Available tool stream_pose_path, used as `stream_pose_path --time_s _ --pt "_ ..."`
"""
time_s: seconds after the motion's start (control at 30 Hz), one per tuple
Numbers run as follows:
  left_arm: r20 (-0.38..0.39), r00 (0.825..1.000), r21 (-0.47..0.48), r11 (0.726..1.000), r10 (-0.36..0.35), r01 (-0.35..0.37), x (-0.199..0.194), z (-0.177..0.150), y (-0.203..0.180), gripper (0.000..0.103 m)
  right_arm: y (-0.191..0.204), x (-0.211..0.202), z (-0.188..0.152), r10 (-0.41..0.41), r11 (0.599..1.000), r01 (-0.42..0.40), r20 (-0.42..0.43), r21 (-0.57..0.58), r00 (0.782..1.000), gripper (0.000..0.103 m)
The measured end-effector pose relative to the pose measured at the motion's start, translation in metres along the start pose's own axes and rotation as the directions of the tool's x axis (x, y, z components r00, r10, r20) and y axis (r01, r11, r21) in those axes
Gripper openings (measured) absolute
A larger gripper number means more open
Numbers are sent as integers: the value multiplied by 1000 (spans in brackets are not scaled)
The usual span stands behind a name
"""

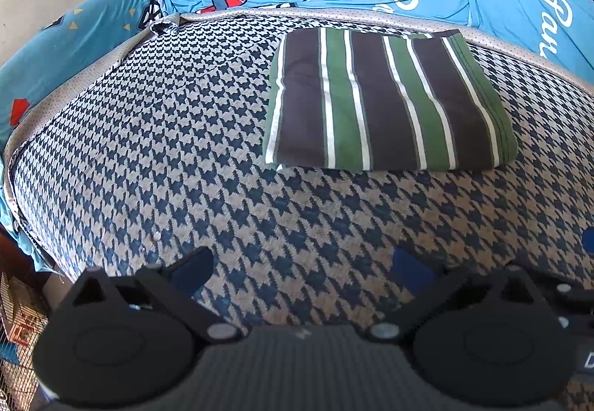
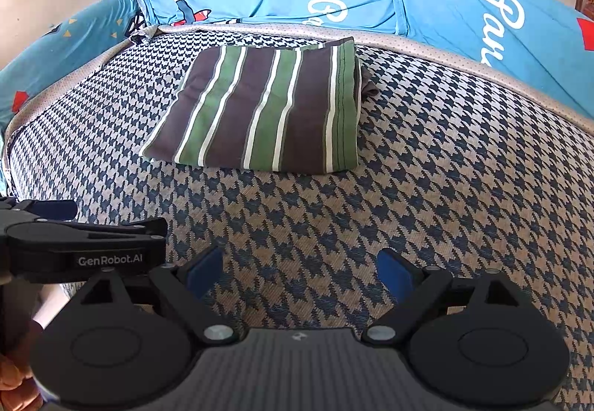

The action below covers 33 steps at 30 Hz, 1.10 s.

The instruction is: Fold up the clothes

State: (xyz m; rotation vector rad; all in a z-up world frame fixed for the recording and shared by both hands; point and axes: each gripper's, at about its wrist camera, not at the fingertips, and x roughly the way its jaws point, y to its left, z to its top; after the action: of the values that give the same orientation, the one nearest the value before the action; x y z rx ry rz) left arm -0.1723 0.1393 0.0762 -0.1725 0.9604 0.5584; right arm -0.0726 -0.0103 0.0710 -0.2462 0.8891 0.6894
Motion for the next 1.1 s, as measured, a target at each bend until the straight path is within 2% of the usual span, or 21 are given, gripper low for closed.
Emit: stream_pose_path --time_s 0.7,1.1 --pt "16 1000 9 1000 -3 3 -5 0 1 103 0 2 -3 0 1000 0 5 2 1000 90" --pt "13 999 -11 1000 -29 29 -5 2 4 103 2 7 -5 -4 1000 4 -1 -4 1000 90"
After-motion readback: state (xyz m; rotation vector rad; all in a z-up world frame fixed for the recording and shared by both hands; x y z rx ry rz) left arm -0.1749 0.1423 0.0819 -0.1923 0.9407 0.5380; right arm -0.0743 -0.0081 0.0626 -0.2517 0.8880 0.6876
